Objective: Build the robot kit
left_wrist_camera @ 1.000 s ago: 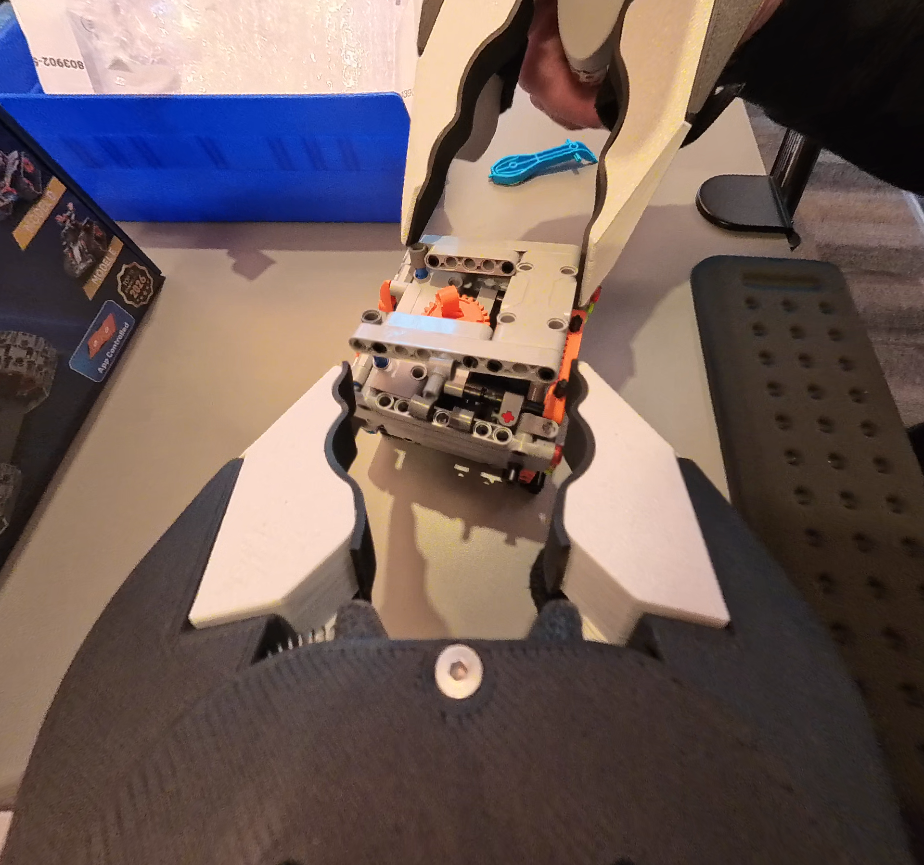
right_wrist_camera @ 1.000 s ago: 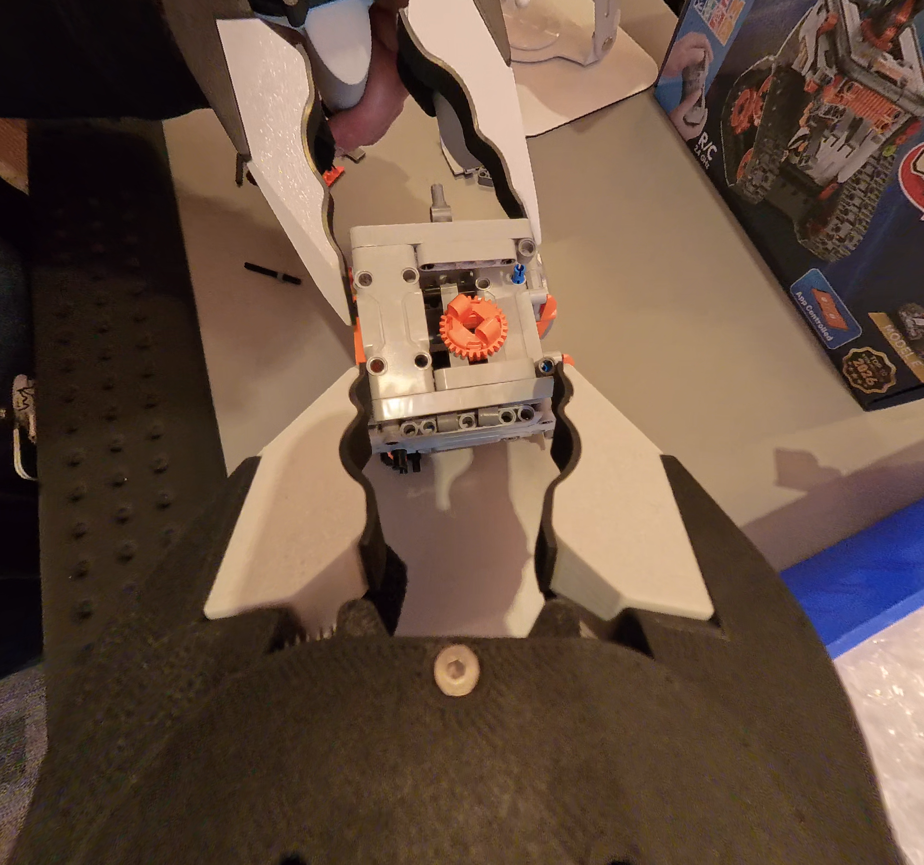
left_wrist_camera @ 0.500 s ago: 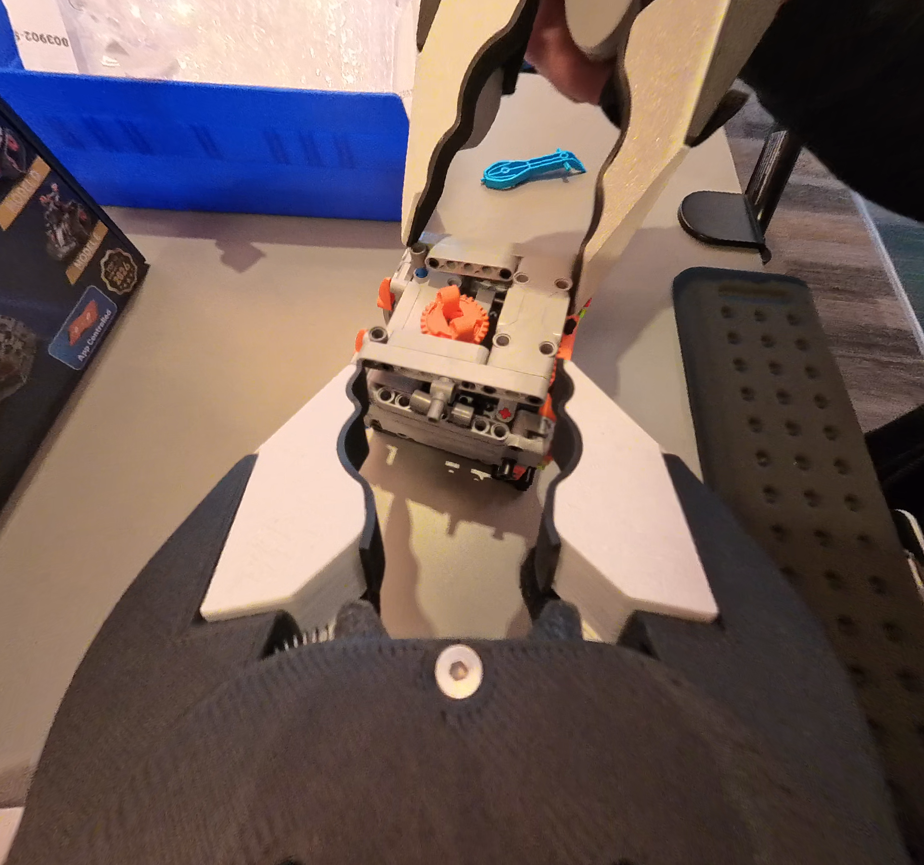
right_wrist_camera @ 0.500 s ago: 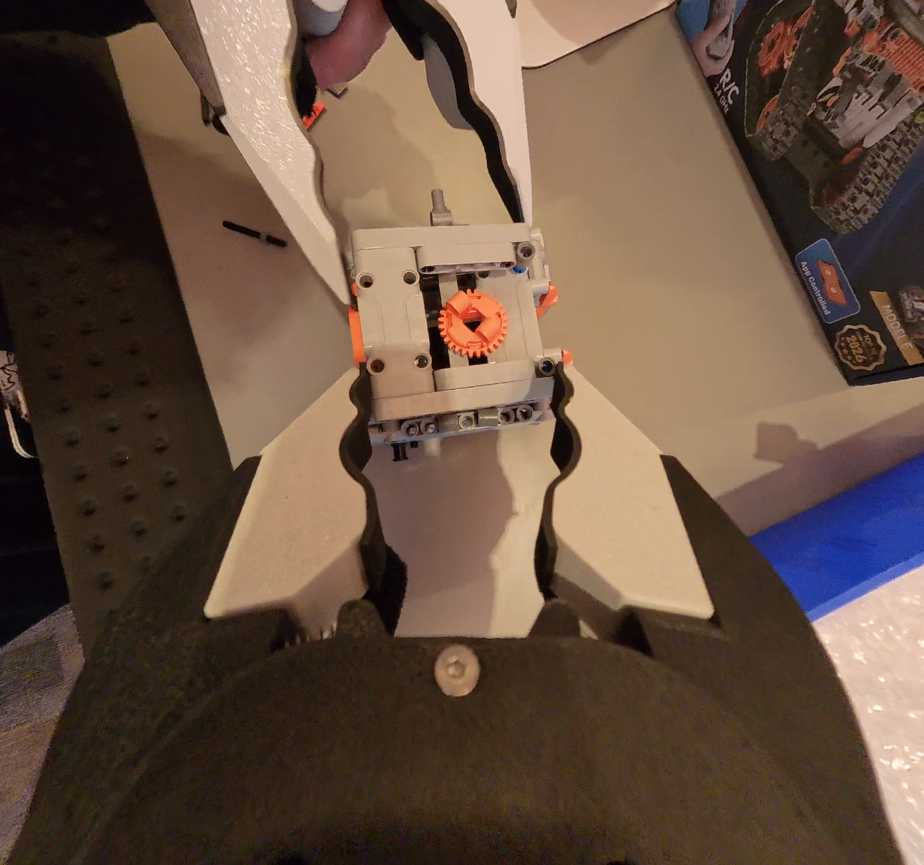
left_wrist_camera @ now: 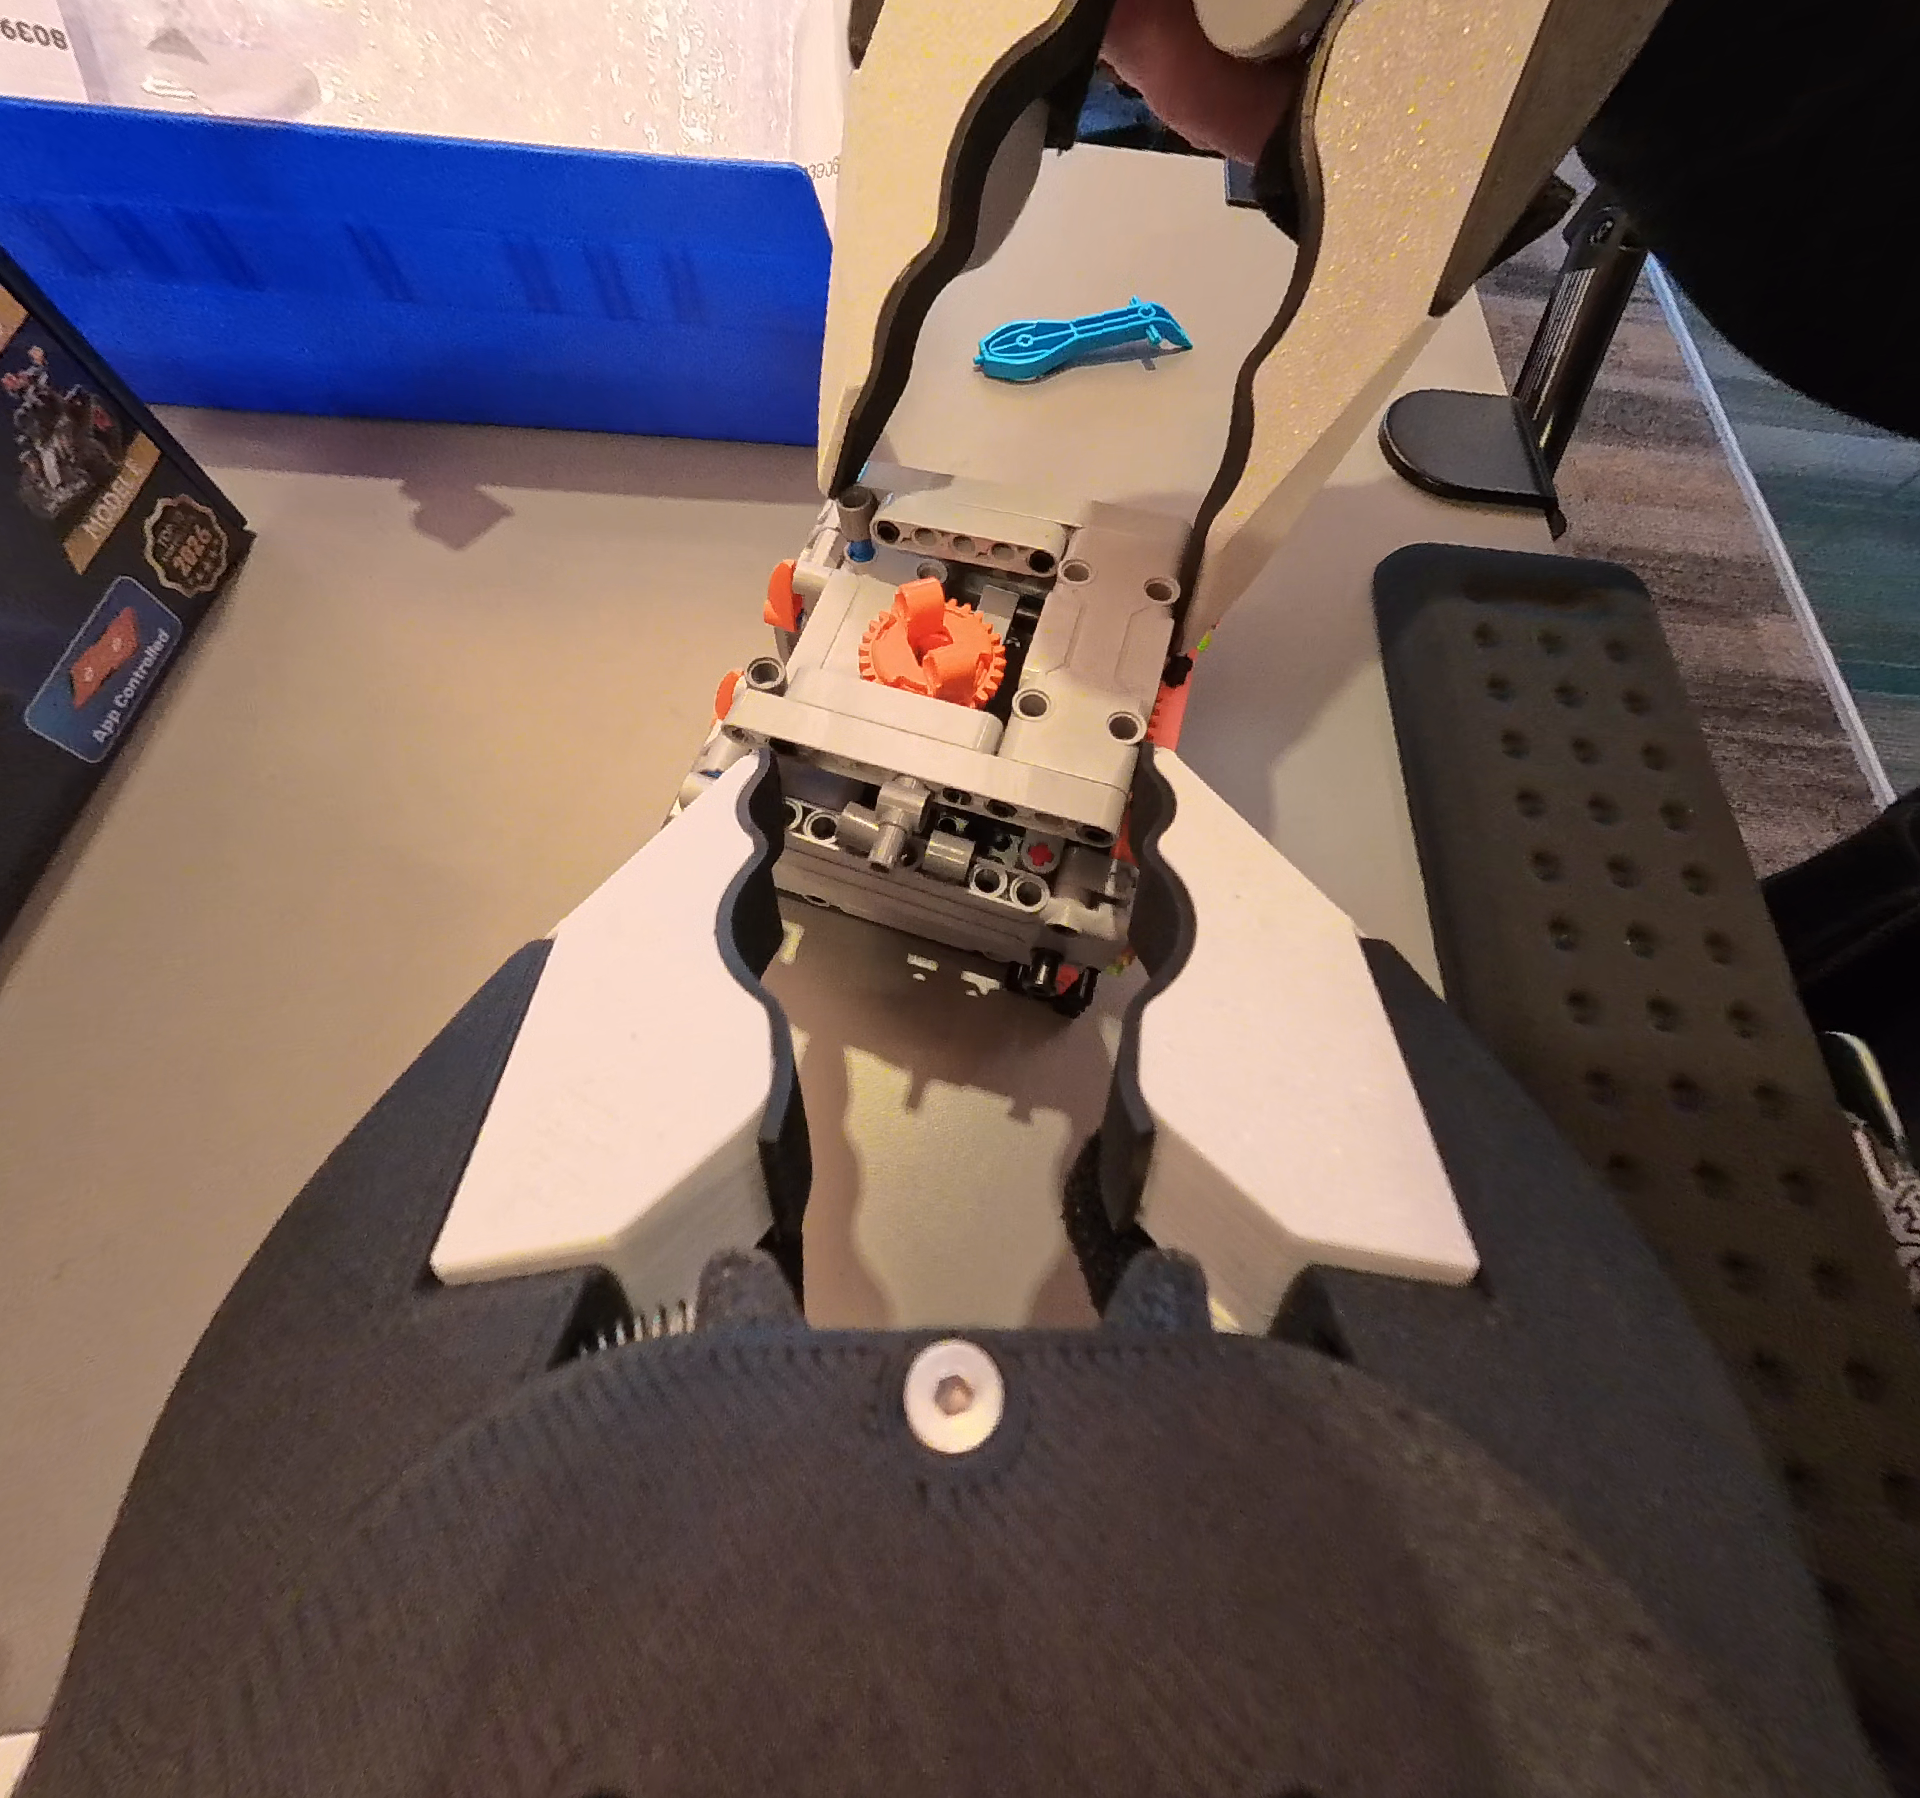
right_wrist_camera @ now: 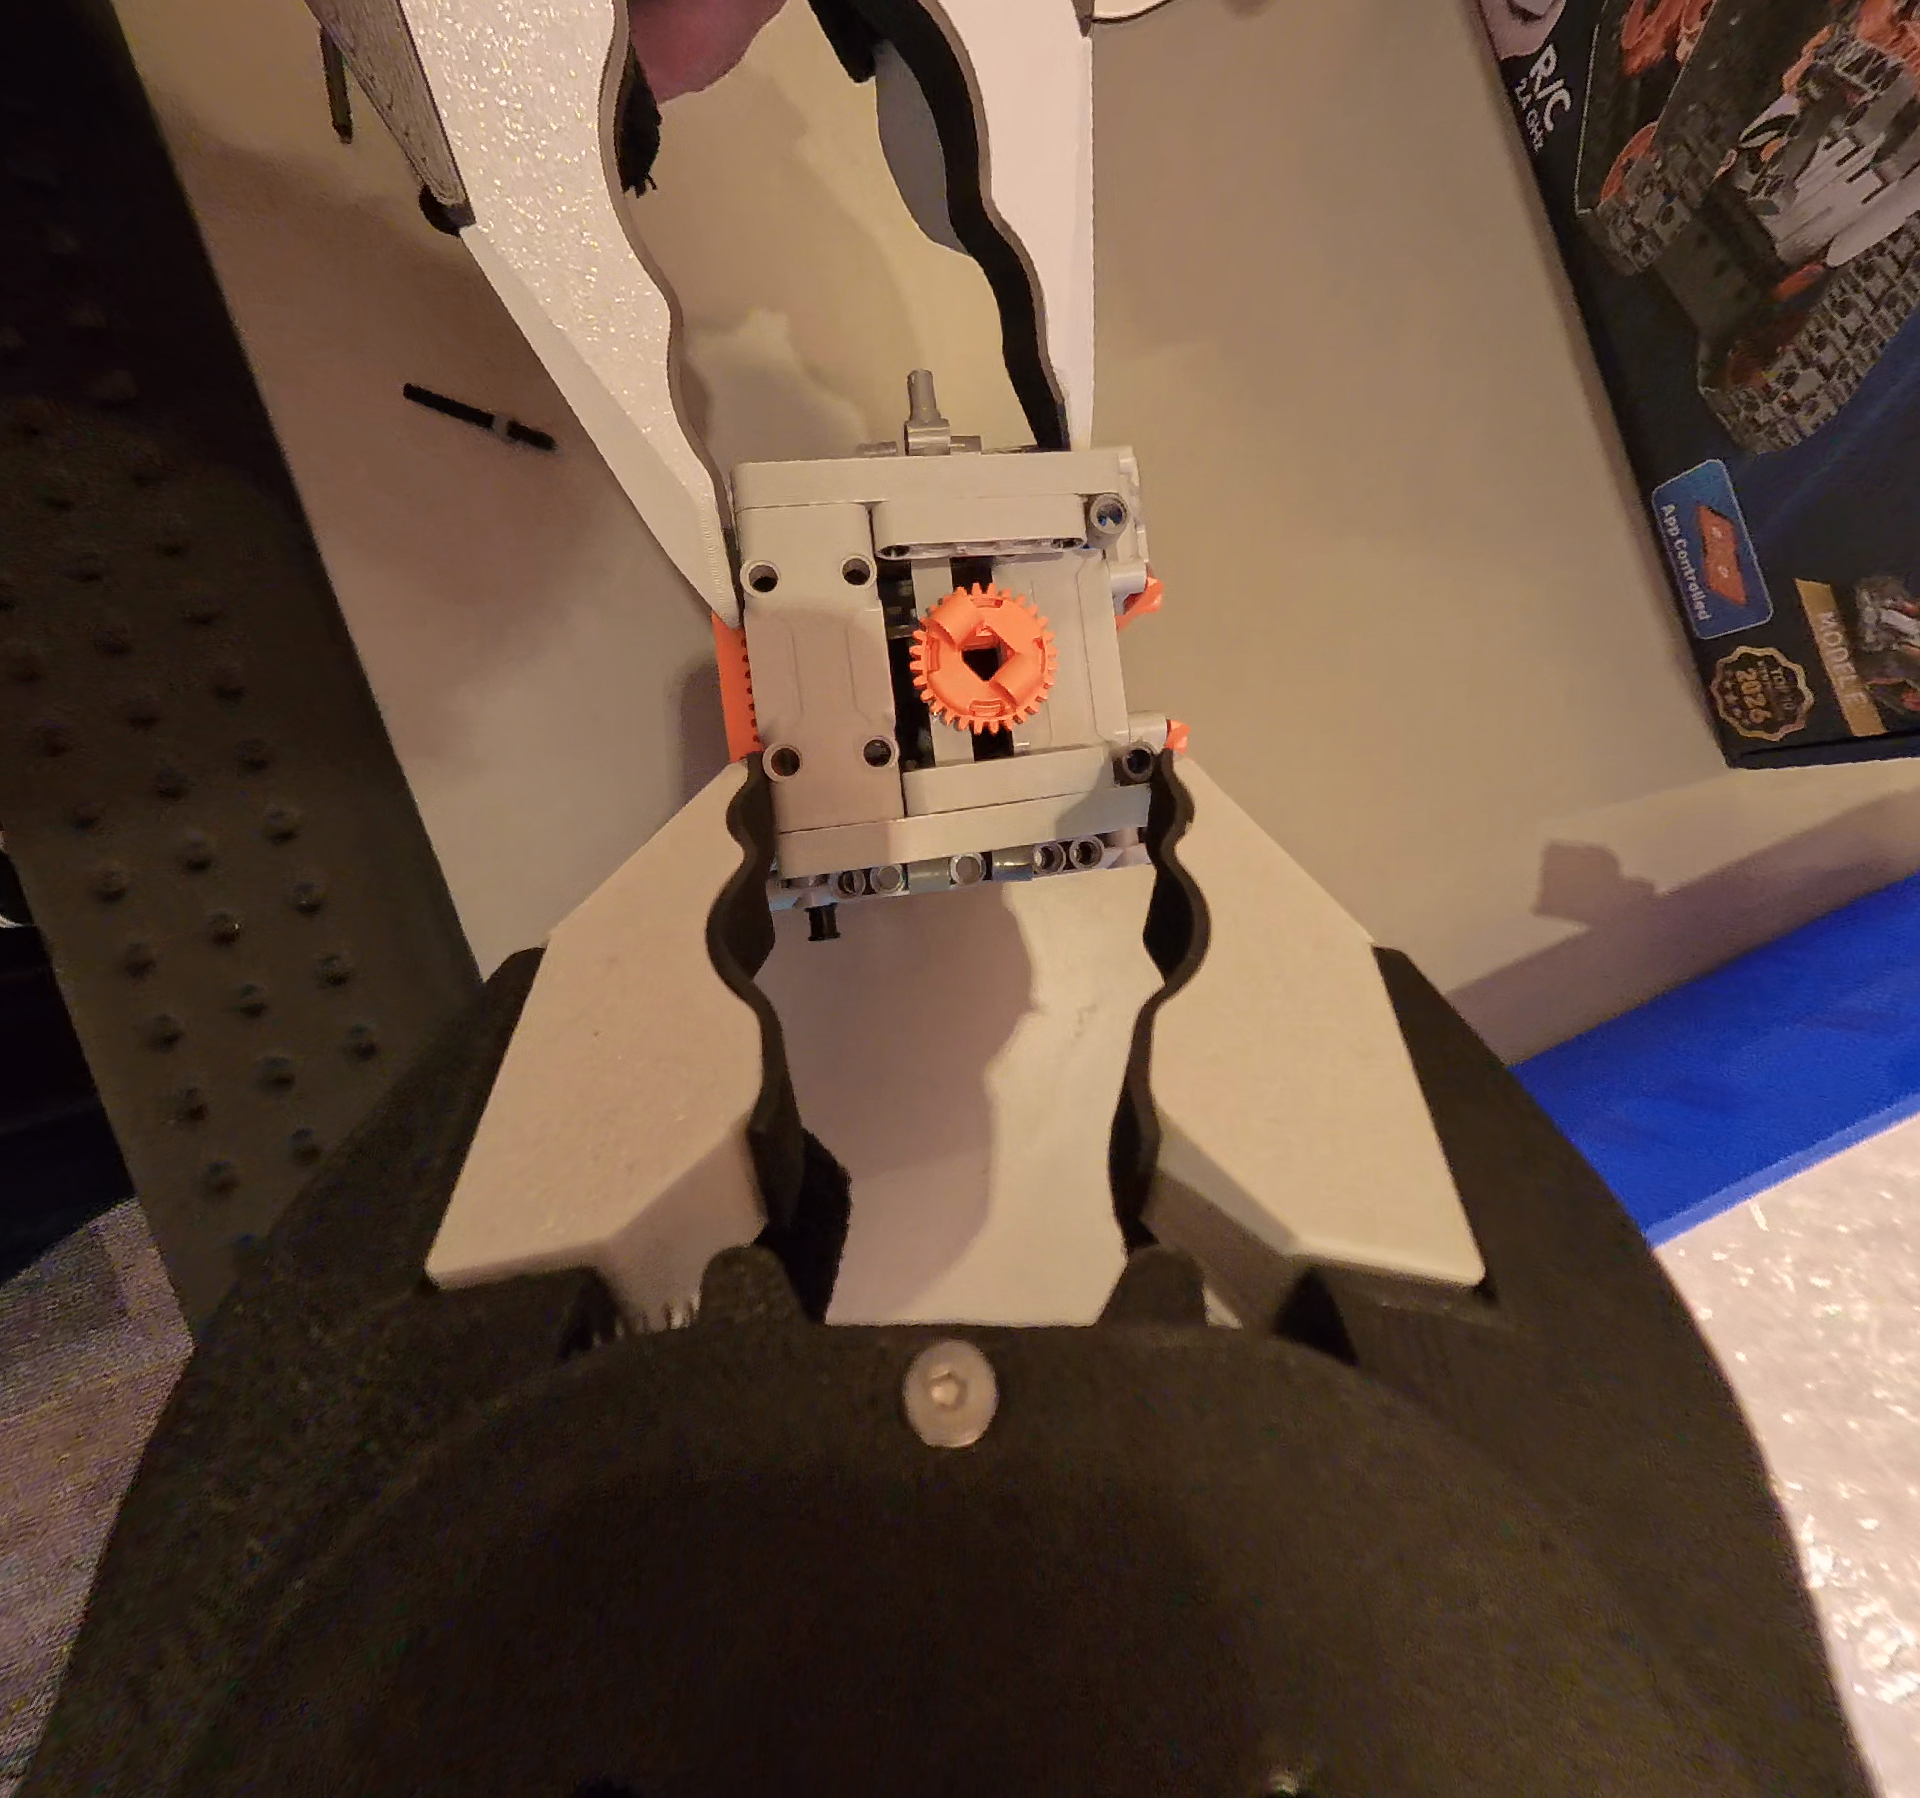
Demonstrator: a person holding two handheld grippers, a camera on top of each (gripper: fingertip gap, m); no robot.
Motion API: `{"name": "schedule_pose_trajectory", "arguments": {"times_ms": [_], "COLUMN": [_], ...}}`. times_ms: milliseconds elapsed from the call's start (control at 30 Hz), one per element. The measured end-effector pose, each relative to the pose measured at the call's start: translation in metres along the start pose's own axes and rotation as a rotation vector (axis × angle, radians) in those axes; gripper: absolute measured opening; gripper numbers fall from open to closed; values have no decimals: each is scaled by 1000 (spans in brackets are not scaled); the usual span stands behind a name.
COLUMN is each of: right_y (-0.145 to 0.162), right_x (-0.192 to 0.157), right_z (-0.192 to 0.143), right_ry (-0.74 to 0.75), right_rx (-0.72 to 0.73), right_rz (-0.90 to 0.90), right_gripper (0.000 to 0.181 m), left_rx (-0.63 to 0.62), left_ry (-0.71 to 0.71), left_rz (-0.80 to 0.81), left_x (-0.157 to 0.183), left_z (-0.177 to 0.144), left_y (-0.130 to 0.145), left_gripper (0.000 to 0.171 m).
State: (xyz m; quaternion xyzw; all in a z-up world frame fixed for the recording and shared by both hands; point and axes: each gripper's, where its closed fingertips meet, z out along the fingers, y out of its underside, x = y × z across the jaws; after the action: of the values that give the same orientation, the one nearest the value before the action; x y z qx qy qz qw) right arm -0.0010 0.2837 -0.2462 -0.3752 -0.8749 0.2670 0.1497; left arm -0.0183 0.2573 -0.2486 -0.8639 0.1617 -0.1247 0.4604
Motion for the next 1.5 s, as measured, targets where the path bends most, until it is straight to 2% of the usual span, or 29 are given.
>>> {"name": "schedule_pose_trajectory", "arguments": {"times_ms": [133, 300, 367, 433, 533, 667, 700, 833, 933, 1100, 1233, 1333, 1500], "right_y": [0, -1, -2, -2, -2, -1, 0, -1, -2, -13, -39, -43, -47], "right_x": [-1, -1, -2, -4, -3, -3, -3, -3, -3, -1, 7, 20, 20], "right_z": [1, 0, 0, -1, -1, -1, 0, 1, 0, -3, -2, 10, 18], "right_ry": [6, -73, -94, -101, -109, -107, -113, -121, -117, -120, -158, -173, -243], "right_rx": [-18, 28, 36, 41, 56, 57, 57, 64, 66, 120, 233, 245, 289], "right_rz": [-9, 59, 78, 73, 74, 45, 47, 55, 53, 66, 115, 174, 212], "right_gripper": [71, 73, 81, 85, 80, 64, 62, 63, 65, 62, 49, 39, 16], "left_rx": [21, 40, 34, 31, 26, 28, 28, 4, -13, -18, -22, -29, -23], "left_ry": [-1, 18, 11, 9, 13, -2, -13, -18, 17, 16, 14, -6, -31], "left_rz": [-2, -27, -11, -6, -3, 10, 13, 45, 60, 70, 41, 34, 16], "left_x": [0, 0, 0, 0, 2, 2, 0, -5, 0, 3, 3, 4, 5], "left_z": [0, -2, -3, -3, -4, -10, -12, -13, -9, -6, -6, -6, -7], "left_y": [1, -1, 1, 1, 1, -5, -6, -8, -5, -3, -3, -2, -1], "left_gripper": [64, 63, 53, 53, 54, 66, 73, 81, 83, 76, 71, 66, 64]}}
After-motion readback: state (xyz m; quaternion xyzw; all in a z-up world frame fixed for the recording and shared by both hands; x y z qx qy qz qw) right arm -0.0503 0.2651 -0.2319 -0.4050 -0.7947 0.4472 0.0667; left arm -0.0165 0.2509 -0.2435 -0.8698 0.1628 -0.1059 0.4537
